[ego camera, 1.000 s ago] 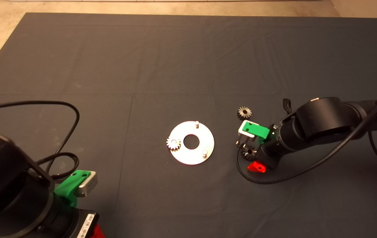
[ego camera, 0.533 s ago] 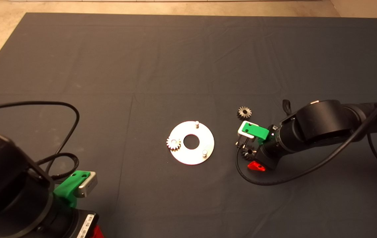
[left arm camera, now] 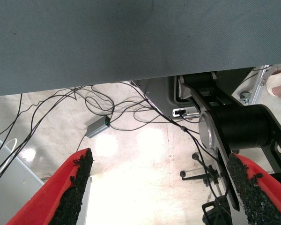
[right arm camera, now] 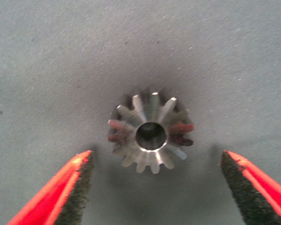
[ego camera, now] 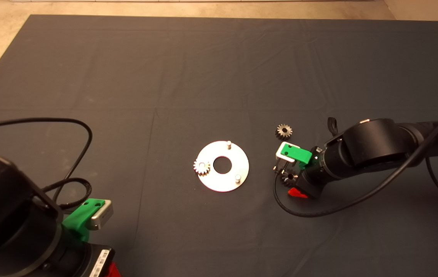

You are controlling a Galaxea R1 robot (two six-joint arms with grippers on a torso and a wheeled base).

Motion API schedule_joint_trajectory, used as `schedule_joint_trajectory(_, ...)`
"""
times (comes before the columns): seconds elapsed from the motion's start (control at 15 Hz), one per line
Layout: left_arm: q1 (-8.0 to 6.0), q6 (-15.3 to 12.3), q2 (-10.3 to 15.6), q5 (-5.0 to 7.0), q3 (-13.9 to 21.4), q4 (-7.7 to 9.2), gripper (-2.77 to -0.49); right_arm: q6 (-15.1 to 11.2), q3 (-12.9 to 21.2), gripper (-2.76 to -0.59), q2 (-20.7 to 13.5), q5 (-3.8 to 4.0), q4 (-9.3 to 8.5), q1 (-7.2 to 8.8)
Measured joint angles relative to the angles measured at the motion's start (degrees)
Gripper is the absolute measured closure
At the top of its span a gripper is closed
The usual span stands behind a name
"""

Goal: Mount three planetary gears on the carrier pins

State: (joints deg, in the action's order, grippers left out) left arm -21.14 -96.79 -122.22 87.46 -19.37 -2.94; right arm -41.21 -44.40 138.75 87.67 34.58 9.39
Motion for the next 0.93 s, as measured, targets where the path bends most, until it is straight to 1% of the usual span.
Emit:
schedule_joint_trajectory(0.13,-0.02,0.00,0.00,-0.02,0.00,0.09,-2.04,-0.28,0.00,-1.96,0.26,-0.02,0.17,0.00)
schedule_joint_trajectory(0.27,0.00,0.00,0.00,0.00,0.00,0.18,-2.04,-0.85,0.00,-1.81,0.44,0.02,0.37,-0.02)
schedule_joint_trajectory(0.33,0.00,-0.01,0.00,0.00,0.00,0.18,-2.04,-0.87,0.00,-1.81,0.48,-0.03,0.37,-0.02)
schedule_joint_trajectory(0.47,0.00,0.00,0.00,0.00,0.00,0.19,-2.04,-1.09,0.00,-1.68,0.57,0.02,0.56,-0.05)
schedule_joint_trajectory(0.53,0.00,0.00,0.00,0.00,0.00,0.22,-2.04,-1.09,0.00,-1.67,0.78,0.02,0.83,-0.16)
schedule_joint_trajectory(0.6,-0.01,-0.01,0.00,-0.02,0.00,0.22,-2.04,-1.09,0.00,-1.67,0.96,-0.06,1.20,-0.53)
schedule_joint_trajectory(0.73,-0.02,-0.01,0.00,0.00,0.00,0.33,-2.04,-1.12,0.00,-1.51,1.07,0.00,1.64,-1.32)
schedule_joint_trajectory(0.87,-0.02,-0.01,0.00,0.00,0.00,0.35,-2.04,-1.12,-0.02,-1.51,1.30,0.02,2.19,-1.79)
schedule_joint_trajectory(0.93,-0.01,0.00,0.00,-0.01,0.00,0.35,-2.04,-1.13,-0.06,-1.51,1.60,0.19,2.45,-1.95)
